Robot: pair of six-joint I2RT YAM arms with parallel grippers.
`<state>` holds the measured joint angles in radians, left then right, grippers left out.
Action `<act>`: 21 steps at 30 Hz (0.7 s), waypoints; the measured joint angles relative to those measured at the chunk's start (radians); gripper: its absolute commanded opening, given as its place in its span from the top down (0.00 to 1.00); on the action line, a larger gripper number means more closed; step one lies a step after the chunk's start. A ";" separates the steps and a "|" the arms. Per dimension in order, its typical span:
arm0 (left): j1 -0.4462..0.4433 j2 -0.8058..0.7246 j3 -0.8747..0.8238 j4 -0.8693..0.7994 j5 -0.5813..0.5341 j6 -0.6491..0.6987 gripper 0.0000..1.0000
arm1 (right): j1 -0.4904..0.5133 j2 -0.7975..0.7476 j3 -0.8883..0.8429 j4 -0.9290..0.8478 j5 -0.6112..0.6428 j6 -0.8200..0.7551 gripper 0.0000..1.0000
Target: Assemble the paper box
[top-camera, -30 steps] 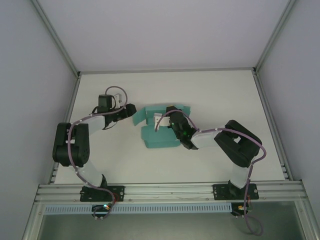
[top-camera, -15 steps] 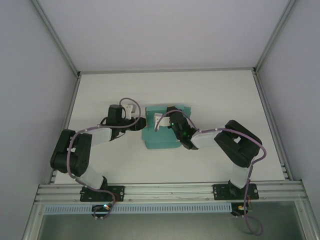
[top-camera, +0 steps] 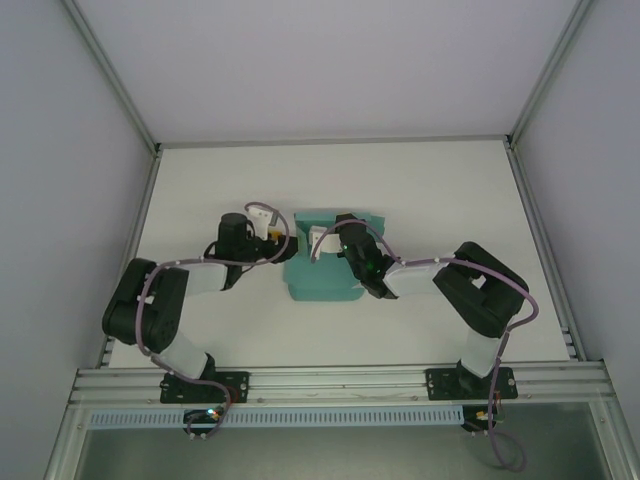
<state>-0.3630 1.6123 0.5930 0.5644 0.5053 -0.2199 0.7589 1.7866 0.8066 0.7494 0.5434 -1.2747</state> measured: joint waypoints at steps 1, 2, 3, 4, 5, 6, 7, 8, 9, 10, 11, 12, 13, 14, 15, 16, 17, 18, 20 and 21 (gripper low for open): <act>-0.006 0.019 0.009 0.007 -0.001 0.007 0.33 | 0.001 0.000 0.000 -0.002 0.002 0.002 1.00; -0.012 0.039 0.020 0.009 -0.002 0.012 0.33 | 0.002 0.000 0.000 -0.007 0.003 0.004 1.00; -0.018 0.058 0.033 0.012 -0.004 0.015 0.34 | 0.005 0.000 0.000 -0.015 0.004 0.007 1.00; -0.023 0.071 0.042 0.016 -0.006 0.016 0.34 | 0.007 0.000 0.000 -0.020 0.006 0.012 1.00; -0.026 0.083 0.049 0.024 -0.010 0.017 0.33 | 0.009 0.000 0.000 -0.023 0.010 0.015 1.00; -0.031 0.093 0.052 0.035 -0.019 0.018 0.29 | 0.010 0.000 0.000 -0.026 0.013 0.019 1.00; -0.035 0.100 0.052 0.045 -0.029 0.021 0.26 | 0.010 0.000 0.000 -0.031 0.018 0.023 1.00; -0.037 0.103 0.052 0.053 -0.039 0.022 0.26 | 0.011 -0.001 0.000 -0.037 0.021 0.028 1.00; -0.040 0.104 0.052 0.058 -0.048 0.020 0.26 | 0.011 -0.001 0.000 -0.043 0.026 0.034 1.00; -0.044 0.104 0.052 0.062 -0.057 0.020 0.26 | 0.012 -0.001 0.000 -0.045 0.030 0.040 1.00; -0.051 0.103 0.051 0.068 -0.068 0.022 0.26 | 0.012 -0.002 0.000 -0.045 0.032 0.044 1.00; -0.061 0.102 0.047 0.075 -0.078 0.024 0.26 | 0.012 -0.002 0.000 -0.045 0.036 0.047 1.00; -0.070 0.096 0.038 0.083 -0.086 0.026 0.25 | 0.012 -0.002 0.000 -0.046 0.037 0.048 1.00; -0.078 0.085 0.024 0.092 -0.092 0.028 0.25 | 0.014 -0.002 0.000 -0.047 0.037 0.048 1.00; -0.085 0.071 0.005 0.101 -0.099 0.031 0.25 | 0.018 -0.002 0.000 -0.051 0.037 0.048 1.00; -0.090 0.058 -0.013 0.111 -0.103 0.032 0.26 | 0.021 -0.002 0.000 -0.055 0.036 0.048 1.00; -0.093 0.043 -0.033 0.121 -0.109 0.034 0.26 | 0.026 -0.003 0.000 -0.061 0.033 0.048 1.00; -0.094 0.029 -0.050 0.125 -0.114 0.034 0.27 | 0.029 -0.005 0.000 -0.068 0.033 0.048 1.00; -0.094 0.007 -0.075 0.131 -0.126 0.033 0.30 | 0.034 -0.010 0.000 -0.076 0.030 0.048 1.00; -0.094 0.002 -0.080 0.134 -0.131 0.033 0.32 | 0.034 -0.011 0.000 -0.077 0.029 0.048 1.00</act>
<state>-0.4568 1.6138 0.5129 0.6979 0.3744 -0.1867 0.7933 1.7752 0.8066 0.6724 0.5724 -1.2270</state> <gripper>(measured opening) 0.710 0.041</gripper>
